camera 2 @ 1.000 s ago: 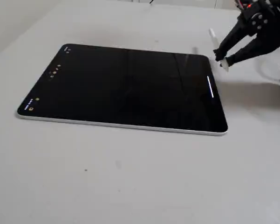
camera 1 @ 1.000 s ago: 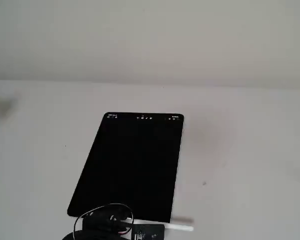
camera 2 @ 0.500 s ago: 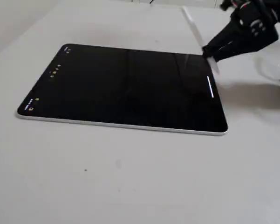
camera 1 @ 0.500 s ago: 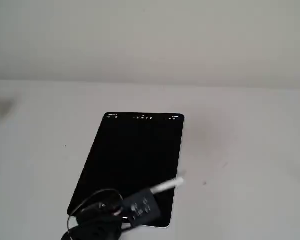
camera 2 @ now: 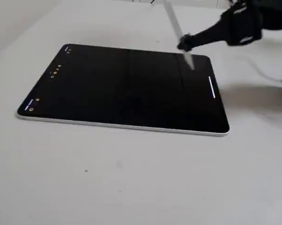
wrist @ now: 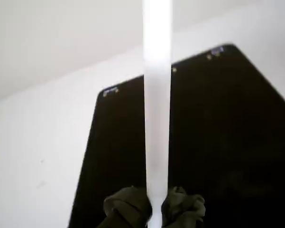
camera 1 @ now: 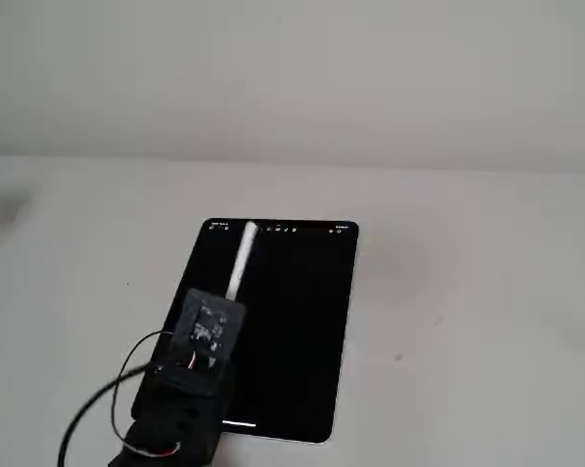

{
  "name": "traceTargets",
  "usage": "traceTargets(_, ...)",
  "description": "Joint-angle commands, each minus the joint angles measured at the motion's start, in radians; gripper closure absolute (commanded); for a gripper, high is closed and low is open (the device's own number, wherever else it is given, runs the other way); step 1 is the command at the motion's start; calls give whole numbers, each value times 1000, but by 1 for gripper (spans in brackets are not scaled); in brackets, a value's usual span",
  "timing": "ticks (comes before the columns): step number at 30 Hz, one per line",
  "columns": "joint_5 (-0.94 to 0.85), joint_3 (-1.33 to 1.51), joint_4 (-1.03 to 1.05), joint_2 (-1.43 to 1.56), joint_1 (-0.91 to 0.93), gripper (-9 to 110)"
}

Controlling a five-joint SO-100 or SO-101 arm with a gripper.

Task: Draw a line in the middle of the ipad using the apple pencil

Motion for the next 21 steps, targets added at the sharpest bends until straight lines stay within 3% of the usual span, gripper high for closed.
traceTargets(1,-52,-275,-597,-646,55,102)
traceTargets(12,-114,-713,-934,-1218,74,102)
traceTargets(21,-126,-960,-818,-1328,78,102)
